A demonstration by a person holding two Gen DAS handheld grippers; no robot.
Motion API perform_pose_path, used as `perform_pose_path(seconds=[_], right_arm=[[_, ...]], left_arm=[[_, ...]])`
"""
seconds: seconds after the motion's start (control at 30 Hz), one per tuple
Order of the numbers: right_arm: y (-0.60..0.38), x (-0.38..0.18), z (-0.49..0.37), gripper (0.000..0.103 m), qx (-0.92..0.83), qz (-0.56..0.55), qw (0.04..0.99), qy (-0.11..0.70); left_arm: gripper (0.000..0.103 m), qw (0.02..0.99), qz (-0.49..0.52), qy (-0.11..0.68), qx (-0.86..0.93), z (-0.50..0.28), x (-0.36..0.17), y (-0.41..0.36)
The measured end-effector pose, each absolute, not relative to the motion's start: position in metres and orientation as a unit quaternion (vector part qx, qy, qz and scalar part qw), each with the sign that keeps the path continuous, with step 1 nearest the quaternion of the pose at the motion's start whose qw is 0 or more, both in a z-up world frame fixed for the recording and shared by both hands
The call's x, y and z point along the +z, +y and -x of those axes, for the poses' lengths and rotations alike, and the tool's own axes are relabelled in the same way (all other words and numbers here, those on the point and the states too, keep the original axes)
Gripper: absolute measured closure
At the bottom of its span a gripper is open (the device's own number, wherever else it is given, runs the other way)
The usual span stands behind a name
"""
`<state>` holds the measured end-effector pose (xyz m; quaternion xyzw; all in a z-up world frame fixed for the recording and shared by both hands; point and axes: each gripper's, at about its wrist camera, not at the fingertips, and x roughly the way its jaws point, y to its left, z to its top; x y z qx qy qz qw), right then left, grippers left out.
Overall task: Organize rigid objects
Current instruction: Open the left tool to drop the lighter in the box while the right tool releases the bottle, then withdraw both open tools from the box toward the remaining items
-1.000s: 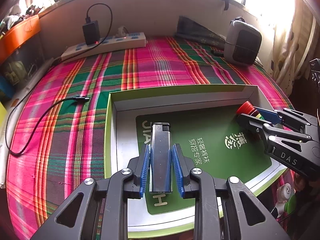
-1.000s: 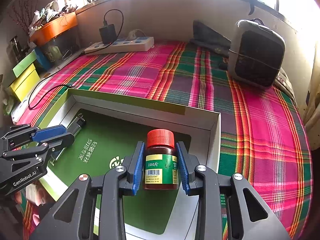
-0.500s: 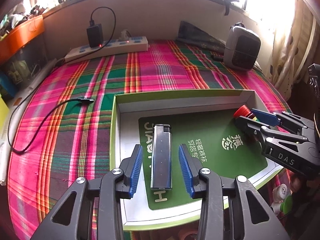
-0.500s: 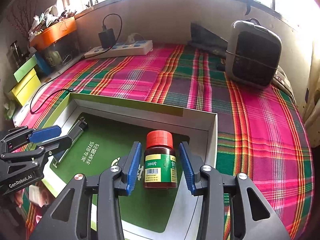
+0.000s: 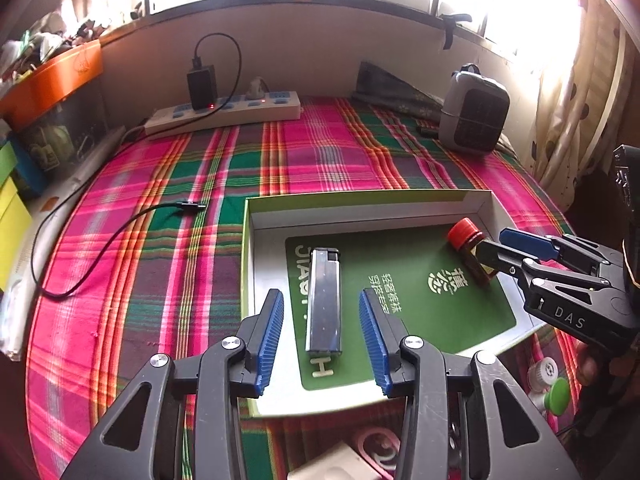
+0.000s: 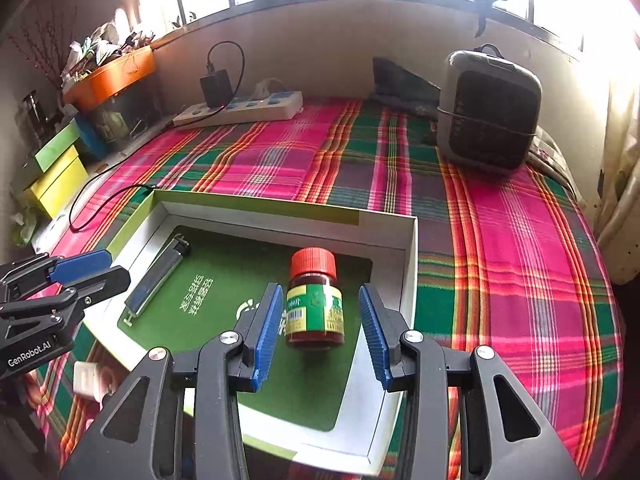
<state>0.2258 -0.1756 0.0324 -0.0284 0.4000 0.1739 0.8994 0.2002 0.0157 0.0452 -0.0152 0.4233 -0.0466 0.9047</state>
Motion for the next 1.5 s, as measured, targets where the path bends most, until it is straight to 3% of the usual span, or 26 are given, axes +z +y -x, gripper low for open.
perform_pose_path(seconds=[1.07, 1.13, 1.2, 1.5], right_arm=[[-0.205, 0.045, -0.128, 0.062, 0.167, -0.005, 0.919, 0.357], [-0.208, 0.045, -0.121, 0.062, 0.166, -0.007, 0.920, 0.356], [-0.210, 0.045, -0.113, 0.062, 0.163, -0.008, 0.922, 0.351], [-0.217, 0.035, -0.088, 0.062, 0.164, -0.016, 0.920, 0.356]], left_arm=[[0.064, 0.914, 0.026, 0.402, -0.044, -0.118, 0.048, 0.028], [0.063, 0.915, 0.030, 0.399, -0.046, -0.113, 0.048, 0.030], [0.055, 0.914, 0.035, 0.401, -0.045, -0.110, 0.046, 0.033], [0.055, 0.913, 0.057, 0.401, -0.053, -0.093, 0.041, 0.045]])
